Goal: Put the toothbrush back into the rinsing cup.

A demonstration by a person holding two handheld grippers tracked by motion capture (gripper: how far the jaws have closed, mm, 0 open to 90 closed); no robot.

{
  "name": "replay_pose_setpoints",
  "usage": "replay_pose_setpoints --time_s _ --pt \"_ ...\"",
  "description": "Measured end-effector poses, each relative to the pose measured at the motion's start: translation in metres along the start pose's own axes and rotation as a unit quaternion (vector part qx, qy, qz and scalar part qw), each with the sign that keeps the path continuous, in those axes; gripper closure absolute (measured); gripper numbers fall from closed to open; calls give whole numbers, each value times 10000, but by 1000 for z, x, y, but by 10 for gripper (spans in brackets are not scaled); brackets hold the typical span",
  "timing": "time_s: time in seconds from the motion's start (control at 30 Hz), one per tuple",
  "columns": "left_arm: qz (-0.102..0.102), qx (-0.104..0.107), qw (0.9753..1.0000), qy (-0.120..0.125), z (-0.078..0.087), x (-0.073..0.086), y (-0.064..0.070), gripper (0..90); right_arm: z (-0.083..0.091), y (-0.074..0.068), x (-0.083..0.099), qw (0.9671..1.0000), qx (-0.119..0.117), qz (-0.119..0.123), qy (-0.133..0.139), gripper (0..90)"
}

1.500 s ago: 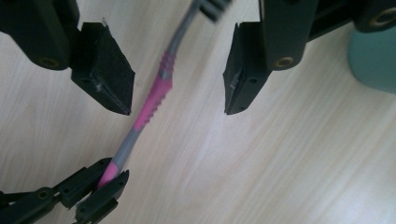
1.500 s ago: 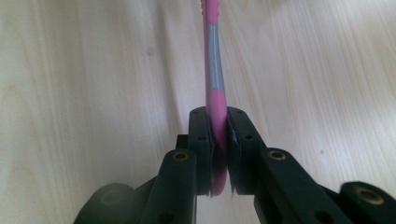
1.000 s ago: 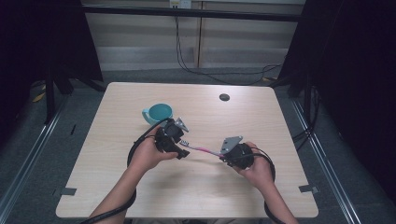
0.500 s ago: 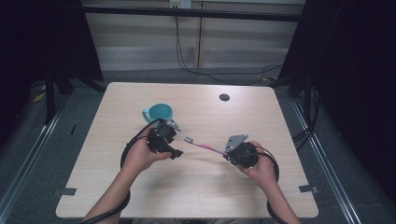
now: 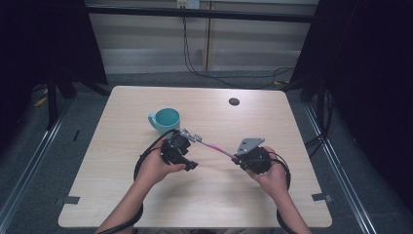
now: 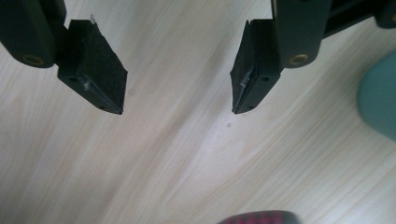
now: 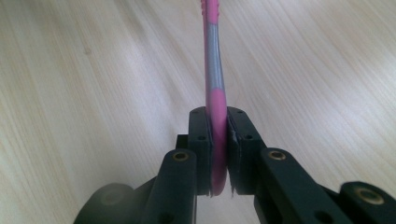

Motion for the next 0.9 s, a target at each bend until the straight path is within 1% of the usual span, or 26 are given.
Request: replay_pose_setpoints --time_s 0.03,0.13,0.2,0.33,0.37,0.4,0.43,0.47,0.6,0.63,0.73,0.8,0.9 --pt "2 5 10000 17 -2 -1 1 360 0 -1 -1 10000 -30 -47 36 815" --pt "-1 60 9999 113 -4 -4 5 360 -2 -3 -4 9999 -79 -74 104 815" --pt "57 111 9996 242 -5 -7 7 365 -3 -4 -6 9998 -80 -123 151 815" --pt "96 173 9991 364 -3 -12 10 370 -5 -7 -8 9996 -130 -140 197 815" --pt "159 189 9988 429 -3 -14 11 370 -6 -7 -9 9996 -123 -149 195 815" --pt "141 202 9986 462 -2 -15 11 370 -6 -8 -10 9996 -125 -168 211 815" --pt "214 211 9982 528 -2 -16 11 371 -7 -8 -10 9995 -140 -175 234 815" --pt "246 218 9978 579 -2 -16 11 371 -7 -9 -11 9994 -140 -203 253 815" --pt "317 258 9967 704 -2 -18 11 373 -10 -12 -14 9990 -222 -234 305 815" --pt "370 310 9959 766 -3 -18 11 374 -10 -12 -14 9990 -222 -254 296 814" --pt "395 312 9950 860 -3 -19 12 382 -12 -13 -15 9991 -229 -260 258 814" --pt "433 331 9950 835 -3 -20 12 390 -14 -13 -15 9990 -262 -278 241 814" --pt "498 352 9942 884 -3 -21 12 408 -15 -14 -16 9987 -274 -346 253 814"
Point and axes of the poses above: each handheld gripper's, and its own axes: z roughly backward along the jaws, x roughly out of its underside, y roughly to its right, the point moved 3 cm from there along -z, roughly forward along the jaws, and after that the axes turned 5 degrees about z, right-handed, at the moved point
